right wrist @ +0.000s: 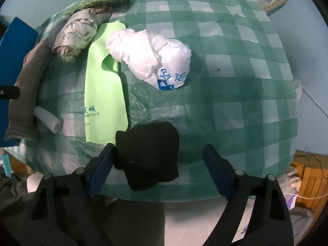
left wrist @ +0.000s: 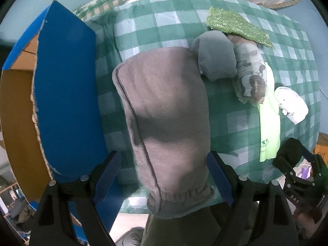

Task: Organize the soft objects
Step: 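Lower the left tool onto the grey fleece sock while the right tool lowers onto the black sock, then close the left tool on the grey fleece sock while the right tool grips the black sock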

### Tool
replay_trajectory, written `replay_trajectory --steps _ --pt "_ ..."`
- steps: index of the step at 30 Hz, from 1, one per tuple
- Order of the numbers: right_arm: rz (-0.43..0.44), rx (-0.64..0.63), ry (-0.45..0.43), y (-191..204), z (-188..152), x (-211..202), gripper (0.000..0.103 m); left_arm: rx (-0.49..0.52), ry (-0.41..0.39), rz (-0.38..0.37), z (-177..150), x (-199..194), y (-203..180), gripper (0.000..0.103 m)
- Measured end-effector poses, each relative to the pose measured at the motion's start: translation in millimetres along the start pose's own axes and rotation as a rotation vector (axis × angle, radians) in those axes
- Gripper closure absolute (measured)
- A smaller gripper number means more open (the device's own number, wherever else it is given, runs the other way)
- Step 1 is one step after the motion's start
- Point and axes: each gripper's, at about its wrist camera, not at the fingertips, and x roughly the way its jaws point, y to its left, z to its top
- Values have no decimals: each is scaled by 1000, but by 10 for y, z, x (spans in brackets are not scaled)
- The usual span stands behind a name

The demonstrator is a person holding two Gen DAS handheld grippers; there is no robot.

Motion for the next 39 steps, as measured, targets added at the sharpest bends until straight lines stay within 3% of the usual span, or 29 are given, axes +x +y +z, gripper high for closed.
replay_trajectory --steps 3,6,9,22,26,33,37,39 --pt "14 -28 0 40 34 31 30 -12 14 -14 21 51 22 16" --pt "43 -56 3 74 62 20 53 -16 26 -10 45 114 -6 16" --pt "40 -76 5 105 132 13 58 -16 31 4 90 174 -13 16" --pt "74 -91 17 64 557 -200 60 -39 59 74 394 454 -21 17" --pt "76 -103 6 154 654 -259 60 -47 44 77 421 462 10 29" --pt "87 -124 -11 327 789 -336 60 -68 21 78 379 474 115 70" --pt "99 -127 -22 223 469 -384 60 -62 6 61 372 433 206 76" --pt "95 -127 -21 217 489 -417 60 -51 -3 56 351 398 235 76"
